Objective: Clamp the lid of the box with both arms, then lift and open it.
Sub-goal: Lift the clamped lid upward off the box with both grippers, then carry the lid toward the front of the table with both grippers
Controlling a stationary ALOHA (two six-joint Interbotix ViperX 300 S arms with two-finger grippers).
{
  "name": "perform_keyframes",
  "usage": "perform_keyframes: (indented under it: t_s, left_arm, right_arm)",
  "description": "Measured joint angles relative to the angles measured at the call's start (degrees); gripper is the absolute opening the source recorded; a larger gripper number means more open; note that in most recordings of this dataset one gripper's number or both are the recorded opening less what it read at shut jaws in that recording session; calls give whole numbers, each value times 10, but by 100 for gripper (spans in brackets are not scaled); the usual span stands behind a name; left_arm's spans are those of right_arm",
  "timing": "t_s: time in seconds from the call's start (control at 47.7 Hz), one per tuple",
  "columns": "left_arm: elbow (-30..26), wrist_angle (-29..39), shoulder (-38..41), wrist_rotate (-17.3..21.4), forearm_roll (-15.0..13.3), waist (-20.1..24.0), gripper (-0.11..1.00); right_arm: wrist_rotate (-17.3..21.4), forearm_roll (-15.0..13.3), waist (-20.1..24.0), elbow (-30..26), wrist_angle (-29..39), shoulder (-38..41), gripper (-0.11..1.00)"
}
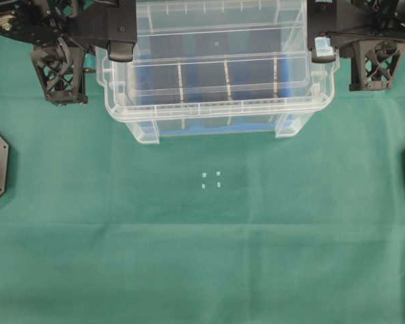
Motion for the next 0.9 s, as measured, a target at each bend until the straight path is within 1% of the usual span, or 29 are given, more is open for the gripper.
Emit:
perform_keyframes:
  t_s: [0.251, 0.503, 0.649, 0.901]
  left_arm:
    - [0, 4, -4, -22, 0, -24, 1]
    - [1, 8, -6, -62, 0, -58, 1]
    - [1, 22, -6, -76, 0, -80, 1]
    - [1, 27, -6, -121, -1, -131, 1]
  right_arm:
    - [23, -1, 22, 0, 7, -10, 0]
    - [53, -1, 54, 0, 28, -11, 0]
    - [82, -2, 83, 0, 40, -16, 0]
    - [142, -1, 143, 1, 61, -30, 0]
